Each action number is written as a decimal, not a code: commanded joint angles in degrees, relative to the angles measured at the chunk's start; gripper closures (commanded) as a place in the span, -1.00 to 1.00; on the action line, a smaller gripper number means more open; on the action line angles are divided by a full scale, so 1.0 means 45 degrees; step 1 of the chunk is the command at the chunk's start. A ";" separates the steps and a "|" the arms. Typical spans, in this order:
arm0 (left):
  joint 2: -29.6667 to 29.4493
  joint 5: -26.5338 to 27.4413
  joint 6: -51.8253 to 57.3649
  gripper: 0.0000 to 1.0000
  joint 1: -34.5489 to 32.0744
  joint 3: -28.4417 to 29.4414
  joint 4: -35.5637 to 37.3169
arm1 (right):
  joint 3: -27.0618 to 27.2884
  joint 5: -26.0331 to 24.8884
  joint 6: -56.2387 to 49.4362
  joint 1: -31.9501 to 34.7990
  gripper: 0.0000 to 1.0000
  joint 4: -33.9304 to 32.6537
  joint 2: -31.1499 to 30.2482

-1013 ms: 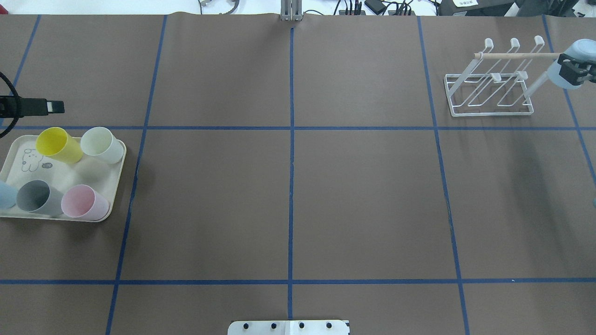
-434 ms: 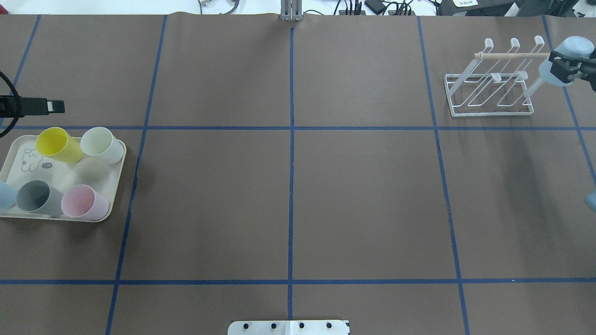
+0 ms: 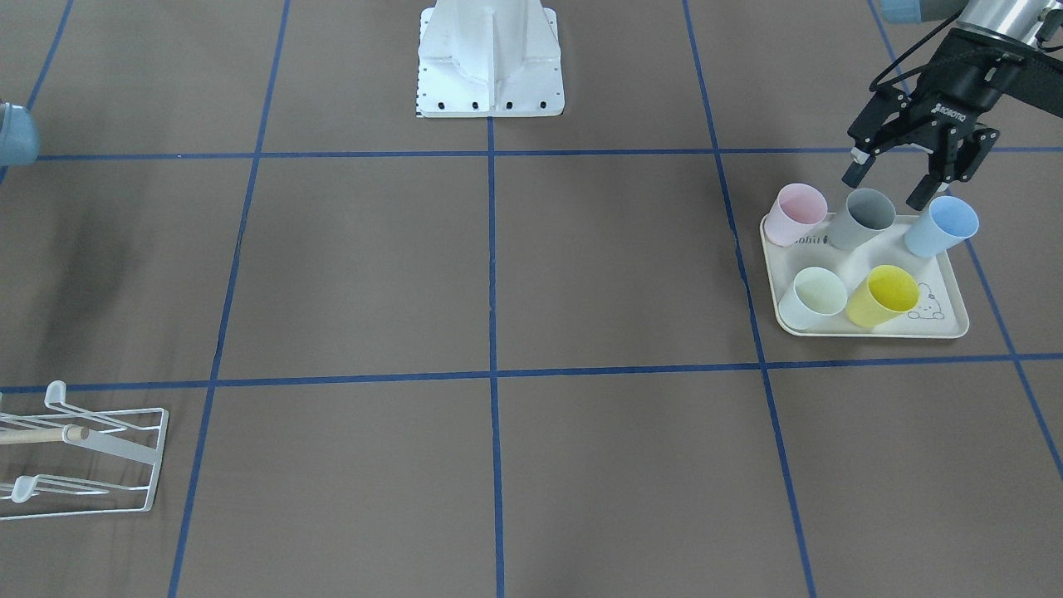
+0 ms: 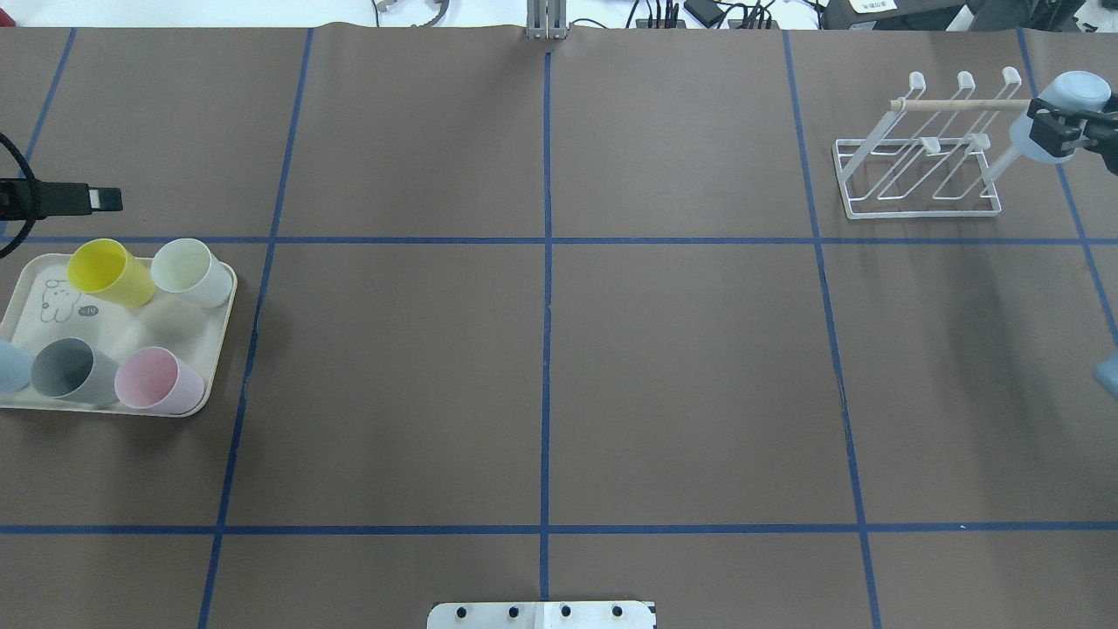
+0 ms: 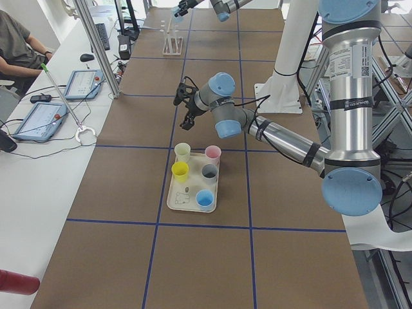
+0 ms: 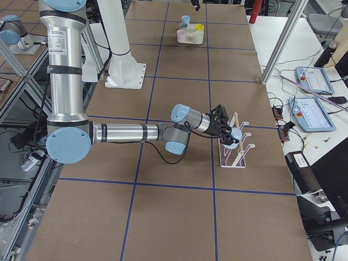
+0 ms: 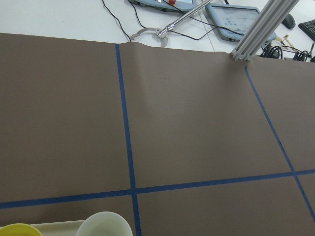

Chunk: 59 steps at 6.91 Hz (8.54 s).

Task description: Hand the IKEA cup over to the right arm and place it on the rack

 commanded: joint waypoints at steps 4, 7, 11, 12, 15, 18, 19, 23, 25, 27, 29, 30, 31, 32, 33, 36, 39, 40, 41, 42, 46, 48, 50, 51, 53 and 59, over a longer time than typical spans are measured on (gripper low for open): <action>0.0007 -0.0019 -0.0002 -0.99 -0.0019 -0.0036 -0.0019 | -0.0565 0.0058 0.0035 0.0000 1.00 0.0132 0.0065; 0.0027 -0.0019 -0.0002 -0.99 -0.0019 -0.0055 -0.0019 | -0.0625 0.0058 0.0074 0.0019 -0.99 0.0171 -0.0013; -0.0012 -0.0154 0.0366 -0.99 -0.0019 0.0100 0.0368 | 0.0404 0.0814 0.0172 0.0077 -1.00 -0.0003 -0.0052; -0.0090 -0.0581 0.2341 -0.99 -0.0039 0.0062 0.1938 | 0.0991 0.1806 0.0191 0.0484 -1.00 -0.0353 -0.0149; -0.0206 -0.0702 0.6662 -0.99 -0.0523 0.1188 0.4351 | 0.4579 0.2577 0.0520 0.0703 -1.00 -0.4151 -0.0287; -0.1473 -0.2049 0.8570 -0.99 -0.1269 0.3648 0.4669 | 0.5235 0.3378 0.1617 0.0451 -1.00 -0.4751 0.0531; -0.1825 -0.2050 0.8649 -0.99 -0.1269 0.4448 0.4514 | 0.5216 0.3379 0.1636 0.0314 -0.99 -0.4751 0.0727; -0.1985 -0.2050 0.9002 -0.78 -0.1250 0.5315 0.4454 | 0.5215 0.3379 0.1656 0.0078 -1.00 -0.4731 0.0865; -0.2024 -0.2050 0.9001 -0.72 -0.1172 0.5453 0.4454 | 0.5177 0.3379 0.1637 0.0058 -0.99 -0.4731 0.0904; -0.2043 -0.2050 0.9001 -0.73 -0.1113 0.5511 0.4473 | 0.5137 0.3379 0.1637 0.0058 -1.00 -0.4712 0.0904; -0.2082 -0.2050 0.9001 -0.73 -0.0841 0.5763 0.4454 | 0.5137 0.3379 0.1637 0.0058 -0.99 -0.4692 0.0904; -0.2083 -0.2050 0.8943 -0.73 -0.0569 0.5881 0.4435 | 0.5137 0.3379 0.1637 0.0058 -0.99 -0.4692 0.0904; -0.2083 -0.2031 0.8943 -0.73 -0.0373 0.5998 0.4434 | 0.5157 0.3379 0.1637 0.0058 -0.99 -0.4692 0.0904; -0.2083 -0.2031 0.8982 -0.71 -0.0371 0.6038 0.4280 | 0.5176 0.3379 0.1637 0.0058 -1.00 -0.4692 0.0904; -0.2083 -0.2031 0.9001 -0.36 -0.0371 0.6193 0.4162 | 0.5176 0.3379 0.1637 0.0058 -1.00 -0.4692 0.0904; -0.2278 -0.2050 0.9176 1.00 -0.0371 0.6254 0.4219 | 0.5196 0.3379 0.1637 0.0039 -0.99 -0.4751 0.1001; -0.2122 -0.1933 0.9334 1.00 -0.1321 0.5356 0.4493 | 0.5196 0.3379 0.1637 0.0039 -0.99 -0.4848 0.1158; -0.2122 -0.1740 0.9295 1.00 -0.2391 0.5316 0.4493 | 0.5196 0.3379 0.1637 0.0039 -0.99 -0.4868 0.1236; -0.2199 -0.1370 0.9217 1.00 -0.3272 0.5335 0.4493 | 0.5177 0.3379 0.1637 0.0039 -1.00 -0.4868 0.1275; -0.2374 -0.0071 0.8772 1.00 -0.3320 0.5355 0.4493 | 0.5138 0.3379 0.1656 -0.0077 -1.00 -0.4868 0.1275; -0.3333 0.1912 0.1619 1.00 -0.2133 0.4345 0.3756 | 0.4942 0.3320 0.2455 -0.0624 -0.99 -0.4868 0.1782; -0.3662 0.2940 -0.4832 1.00 -0.0749 0.3851 0.1285 | 0.4631 0.3204 0.3546 -0.0956 -0.99 -0.4868 0.2347; -0.3936 0.5090 -1.0485 1.00 0.1145 0.3696 -0.2247 | 0.4474 0.3184 0.5125 -0.1248 -0.99 -0.4790 0.2991; -0.4035 0.5388 -1.2502 1.00 0.1694 0.3347 -0.3986 | 0.4454 0.3164 0.6177 -0.1734 -0.99 -0.4771 0.3536; -0.4191 0.6789 -1.5732 1.00 0.3021 0.3129 -0.6921 | 0.4551 0.2134 0.9433 -0.3061 -0.99 -0.4634 0.4843; -0.6161 0.9799 -1.9040 1.00 0.5776 0.3635 -0.8846 | 0.4395 -0.0834 1.4234 -0.6090 -0.99 -0.1218 0.6313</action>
